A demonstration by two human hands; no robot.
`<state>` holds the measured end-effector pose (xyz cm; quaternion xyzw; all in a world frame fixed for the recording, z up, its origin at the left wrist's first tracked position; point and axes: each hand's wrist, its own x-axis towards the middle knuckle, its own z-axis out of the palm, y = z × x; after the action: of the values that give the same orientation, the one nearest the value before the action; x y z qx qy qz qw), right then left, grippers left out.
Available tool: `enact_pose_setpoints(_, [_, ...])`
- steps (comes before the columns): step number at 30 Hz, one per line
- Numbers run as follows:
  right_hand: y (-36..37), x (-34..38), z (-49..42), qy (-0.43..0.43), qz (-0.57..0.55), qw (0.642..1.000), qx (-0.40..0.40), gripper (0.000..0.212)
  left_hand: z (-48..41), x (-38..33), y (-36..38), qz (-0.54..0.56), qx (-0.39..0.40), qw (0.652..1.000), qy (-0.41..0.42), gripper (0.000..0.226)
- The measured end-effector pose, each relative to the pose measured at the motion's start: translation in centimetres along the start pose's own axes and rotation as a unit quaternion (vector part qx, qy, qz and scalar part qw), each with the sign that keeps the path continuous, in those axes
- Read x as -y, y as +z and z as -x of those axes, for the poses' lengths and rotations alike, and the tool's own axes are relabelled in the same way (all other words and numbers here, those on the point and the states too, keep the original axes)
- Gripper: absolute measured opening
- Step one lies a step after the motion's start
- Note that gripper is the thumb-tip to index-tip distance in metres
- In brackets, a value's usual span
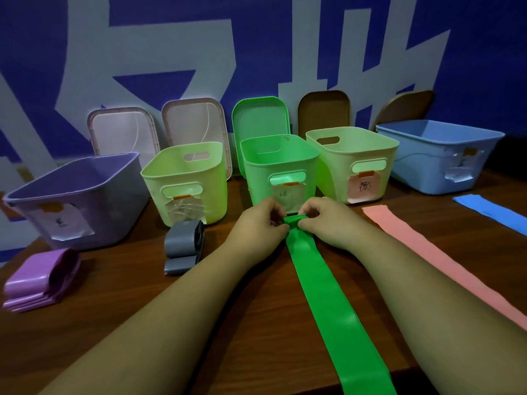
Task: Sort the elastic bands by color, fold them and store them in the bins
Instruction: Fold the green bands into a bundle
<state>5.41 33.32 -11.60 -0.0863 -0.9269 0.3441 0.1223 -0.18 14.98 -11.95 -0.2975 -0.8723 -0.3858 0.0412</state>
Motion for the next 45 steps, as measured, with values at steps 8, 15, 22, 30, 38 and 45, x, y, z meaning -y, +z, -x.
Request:
enact_pose_setpoints(8, [-0.5,0.5,0.5,-0.022,-0.117,0.992,-0.048,0.005,0.1,-0.4,0.1,0.076,0.088,0.991,-0.059,0.048])
enact_pose_setpoints(15, [-0.7,0.8,0.5,-0.040,-0.151,0.983,-0.096,0.005,-0.3,-0.6,0.4,0.117,0.020,0.991,-0.061,0.029])
enact_pose_setpoints(22, [-0.7,0.9,0.4,-0.049,-0.162,0.981,-0.094,0.005,-1.6,0.5,-0.2,0.056,-0.041,0.995,-0.066,0.022])
enact_pose_setpoints(30, [-1.5,1.0,1.6,-0.059,-0.151,0.985,-0.063,0.006,-0.9,1.2,-1.3,0.077,0.046,0.993,-0.073,0.035])
enact_pose_setpoints(38, [-2.5,1.2,3.3,-0.071,-0.130,0.988,0.034,0.003,-0.5,1.8,-1.8,0.091,0.082,0.990,-0.071,0.035])
enact_pose_setpoints(45, [-2.9,1.3,4.0,-0.076,-0.085,0.983,0.145,0.012,0.2,1.8,-2.2,0.052,0.102,0.993,-0.039,0.035])
